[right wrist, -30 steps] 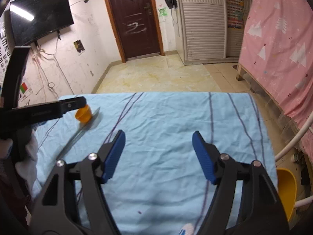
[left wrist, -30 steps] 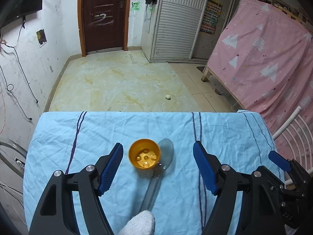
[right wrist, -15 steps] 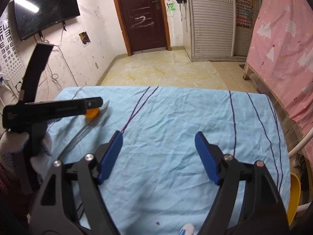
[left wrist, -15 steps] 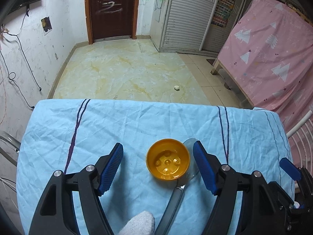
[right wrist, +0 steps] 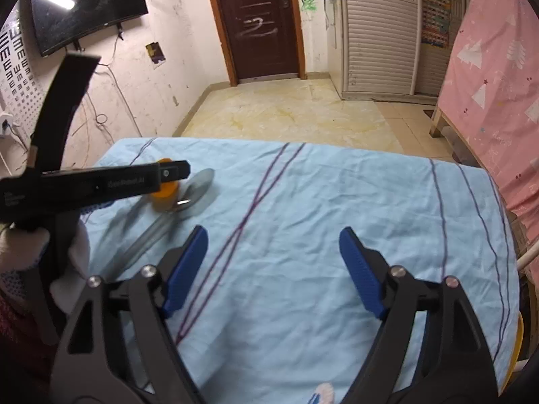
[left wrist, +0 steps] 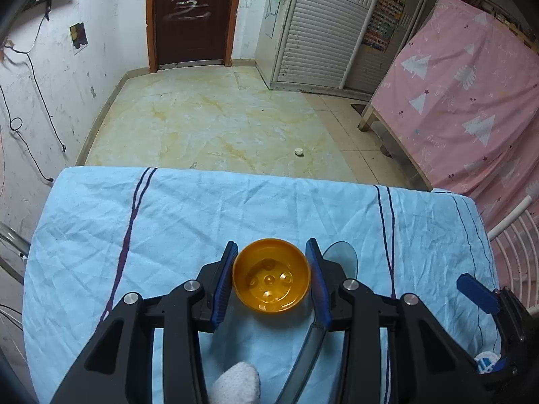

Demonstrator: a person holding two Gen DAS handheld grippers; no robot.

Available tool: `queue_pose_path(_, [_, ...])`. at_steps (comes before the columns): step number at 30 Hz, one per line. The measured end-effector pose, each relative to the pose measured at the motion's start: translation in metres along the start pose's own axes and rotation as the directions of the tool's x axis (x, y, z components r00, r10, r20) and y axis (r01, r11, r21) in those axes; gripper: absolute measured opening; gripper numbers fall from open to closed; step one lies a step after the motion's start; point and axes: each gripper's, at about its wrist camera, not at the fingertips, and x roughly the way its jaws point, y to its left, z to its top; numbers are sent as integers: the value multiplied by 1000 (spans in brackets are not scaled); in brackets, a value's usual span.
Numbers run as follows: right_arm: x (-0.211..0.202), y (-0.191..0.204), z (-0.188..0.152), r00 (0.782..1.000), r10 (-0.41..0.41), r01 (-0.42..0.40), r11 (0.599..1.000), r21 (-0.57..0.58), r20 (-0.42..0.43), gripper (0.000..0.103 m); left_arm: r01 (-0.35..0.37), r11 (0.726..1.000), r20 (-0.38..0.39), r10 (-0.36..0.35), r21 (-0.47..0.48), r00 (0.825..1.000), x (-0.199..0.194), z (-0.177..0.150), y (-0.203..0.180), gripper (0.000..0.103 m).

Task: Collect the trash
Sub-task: 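Grasp the orange cup with the left gripper while the right grasps the clear spoon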

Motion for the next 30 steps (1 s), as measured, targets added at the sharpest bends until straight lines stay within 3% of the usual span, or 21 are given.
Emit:
queue_pose_path(14, [37,38,23,991,114,-112,993,37,-67,79,-10,996,107,19,-90,994,-52,2,38,32])
queue_pose_path(21, [57,60,32,991,89,-90,996,-2,-102,78,-12,992,139,30,-125,990,-63,4,52,32])
queue_pose_path(30, [66,91,33,994,-43,28,990,-141,-104,52,4,989,153,19,-148,988,-69,5,61,32])
